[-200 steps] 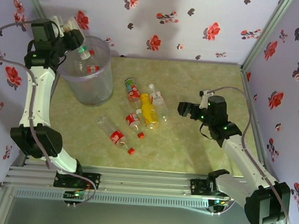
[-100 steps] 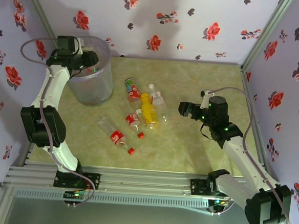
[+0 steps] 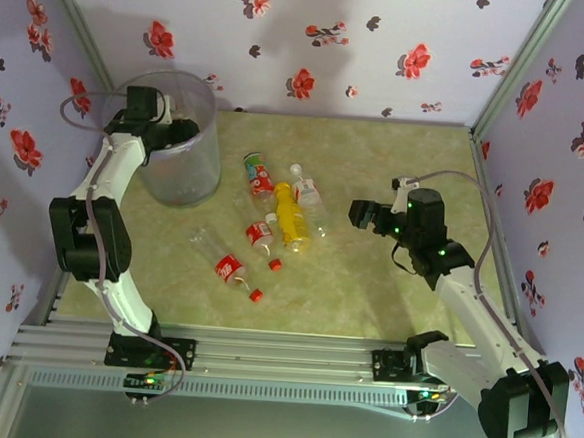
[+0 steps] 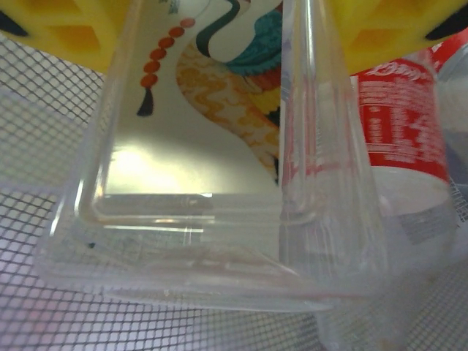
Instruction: Put the plastic bottles in the bin
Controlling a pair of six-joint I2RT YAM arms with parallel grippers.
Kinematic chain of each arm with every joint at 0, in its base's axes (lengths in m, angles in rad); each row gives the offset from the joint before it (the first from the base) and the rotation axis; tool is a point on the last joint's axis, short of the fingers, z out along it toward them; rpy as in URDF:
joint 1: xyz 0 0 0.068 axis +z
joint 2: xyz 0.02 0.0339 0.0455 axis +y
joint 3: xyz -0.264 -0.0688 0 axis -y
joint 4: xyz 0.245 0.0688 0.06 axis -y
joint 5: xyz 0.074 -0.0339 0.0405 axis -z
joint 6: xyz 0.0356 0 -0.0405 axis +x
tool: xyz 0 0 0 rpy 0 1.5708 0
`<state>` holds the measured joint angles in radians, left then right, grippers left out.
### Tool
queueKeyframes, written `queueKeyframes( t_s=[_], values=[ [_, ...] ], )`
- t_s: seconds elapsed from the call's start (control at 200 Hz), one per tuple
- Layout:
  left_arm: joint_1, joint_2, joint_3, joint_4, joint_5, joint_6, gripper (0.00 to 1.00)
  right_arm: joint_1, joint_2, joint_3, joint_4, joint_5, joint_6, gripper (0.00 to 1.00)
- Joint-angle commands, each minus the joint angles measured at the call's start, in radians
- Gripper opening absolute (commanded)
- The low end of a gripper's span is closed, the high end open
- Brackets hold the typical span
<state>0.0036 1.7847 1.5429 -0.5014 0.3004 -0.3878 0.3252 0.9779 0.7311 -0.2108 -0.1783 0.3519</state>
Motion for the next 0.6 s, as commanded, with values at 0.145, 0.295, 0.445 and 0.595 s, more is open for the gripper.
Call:
queueKeyframes(
  t_s=[0.145,0.295,0.445,0.595],
  values=[
    [0.0,0.013,0.005,-0.02,0.016,0.033,0.69,-0.006,0.021,0.008,-0.031,0.033,-0.015,0.99],
    [0.0,0.001,0.04,-0.048,0.014,0.046,0.85,-0.006,0.042,0.012,-0.032,0.026,-0.025,0.99],
    [0.0,-0.024,0.067,-0.067,0.015,0.055,0.91,0.005,0.068,0.031,-0.074,0.061,-0.035,0.99],
    [0.001,-0.061,0.1,-0.088,0.015,0.062,0.92,0.047,0.112,0.07,-0.128,0.137,-0.051,0.98]
  ],
)
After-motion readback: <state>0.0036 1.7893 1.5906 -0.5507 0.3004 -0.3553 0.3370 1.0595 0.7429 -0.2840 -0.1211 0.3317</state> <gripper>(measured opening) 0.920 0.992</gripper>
